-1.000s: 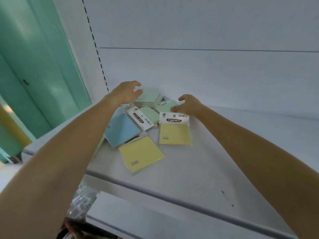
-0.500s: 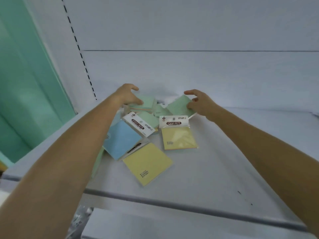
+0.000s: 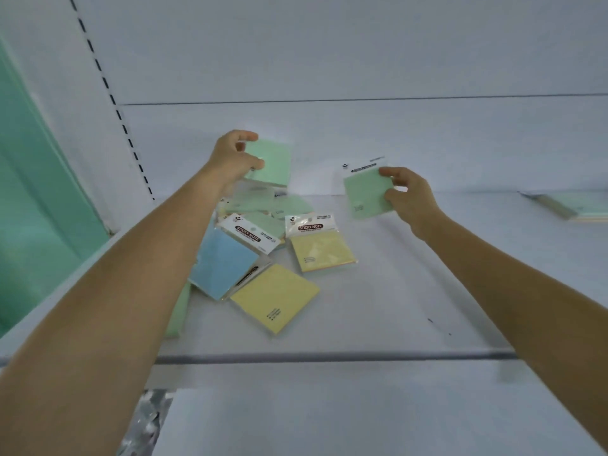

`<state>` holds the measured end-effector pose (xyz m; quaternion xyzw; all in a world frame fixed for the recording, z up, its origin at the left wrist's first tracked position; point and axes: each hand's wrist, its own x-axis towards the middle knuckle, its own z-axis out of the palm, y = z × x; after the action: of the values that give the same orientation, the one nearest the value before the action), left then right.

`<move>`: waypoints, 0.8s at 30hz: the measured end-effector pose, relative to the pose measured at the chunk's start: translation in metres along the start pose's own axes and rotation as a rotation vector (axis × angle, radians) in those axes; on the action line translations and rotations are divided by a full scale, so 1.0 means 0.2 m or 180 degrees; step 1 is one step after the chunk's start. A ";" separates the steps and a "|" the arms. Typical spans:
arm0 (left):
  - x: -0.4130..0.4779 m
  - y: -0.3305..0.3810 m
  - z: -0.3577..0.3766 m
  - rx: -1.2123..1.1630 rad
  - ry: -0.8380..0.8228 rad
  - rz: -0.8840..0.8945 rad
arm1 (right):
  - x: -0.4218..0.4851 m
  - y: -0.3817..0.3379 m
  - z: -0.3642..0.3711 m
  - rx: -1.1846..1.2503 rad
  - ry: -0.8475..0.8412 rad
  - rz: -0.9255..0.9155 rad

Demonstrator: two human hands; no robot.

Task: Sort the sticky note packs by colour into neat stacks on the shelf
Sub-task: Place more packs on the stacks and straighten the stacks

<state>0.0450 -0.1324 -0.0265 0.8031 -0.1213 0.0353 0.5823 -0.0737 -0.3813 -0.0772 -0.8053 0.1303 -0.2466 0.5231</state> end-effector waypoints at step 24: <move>-0.72 0.60 1.92 -0.0510 -0.0506 0.0048 | -0.35 0.61 -1.84 -0.0787 0.0510 0.0301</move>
<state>-0.1554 -0.5079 -0.0672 0.7533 -0.1755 -0.0339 0.6329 -0.3237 -0.6870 -0.0841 -0.8342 0.2388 -0.2672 0.4190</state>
